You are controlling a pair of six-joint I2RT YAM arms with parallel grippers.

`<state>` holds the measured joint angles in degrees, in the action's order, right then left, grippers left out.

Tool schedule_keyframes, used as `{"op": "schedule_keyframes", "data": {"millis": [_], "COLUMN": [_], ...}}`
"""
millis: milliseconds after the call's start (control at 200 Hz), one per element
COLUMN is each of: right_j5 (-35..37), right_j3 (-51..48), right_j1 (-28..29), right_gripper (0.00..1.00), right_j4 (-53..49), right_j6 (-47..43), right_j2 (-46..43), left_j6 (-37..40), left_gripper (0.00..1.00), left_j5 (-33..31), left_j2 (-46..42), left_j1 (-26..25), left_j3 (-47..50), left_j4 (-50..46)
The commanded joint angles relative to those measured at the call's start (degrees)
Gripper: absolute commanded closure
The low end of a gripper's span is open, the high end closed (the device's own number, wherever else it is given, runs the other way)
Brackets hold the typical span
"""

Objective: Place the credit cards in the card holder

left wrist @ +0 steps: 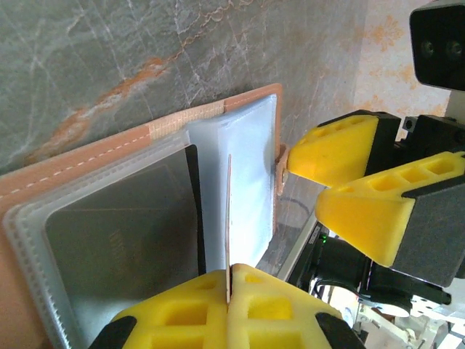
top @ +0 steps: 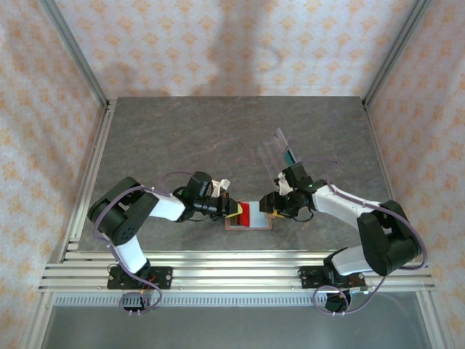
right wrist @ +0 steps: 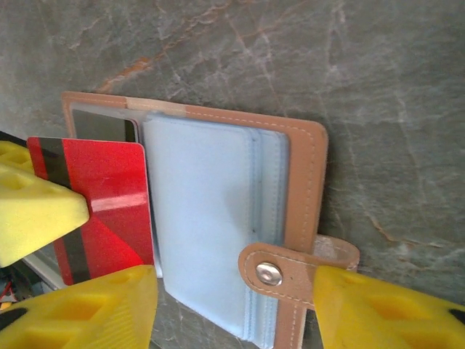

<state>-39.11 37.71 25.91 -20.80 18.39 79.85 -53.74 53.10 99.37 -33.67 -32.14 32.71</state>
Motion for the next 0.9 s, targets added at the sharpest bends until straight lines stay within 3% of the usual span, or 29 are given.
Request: {"op": "schedule_keyframes", "data": {"millis": [0,390,891], "right_j5": [5.96,1.42,-1.45], "right_j3": [0.44,-1.75,-3.33], "right_j1": [-0.31,-0.33,-0.33], "right_gripper": [0.38,0.40,0.47], "right_j4": [-3.80,1.30,4.17], "right_j6": [-1.52,-1.00,-0.91], "right_j2": [-1.25,0.99,1.73], "left_j6": [-0.71,0.70,-3.71], "left_gripper": [1.00,1.00,1.00], "left_j5": [-0.09,-1.19,-0.83], "left_j2": [1.40,0.75,3.50], "left_j1": [-0.52,-1.05,-1.05], "left_j3": [0.27,-0.68,-0.55], "left_j4": [2.56,0.08,8.76]}}
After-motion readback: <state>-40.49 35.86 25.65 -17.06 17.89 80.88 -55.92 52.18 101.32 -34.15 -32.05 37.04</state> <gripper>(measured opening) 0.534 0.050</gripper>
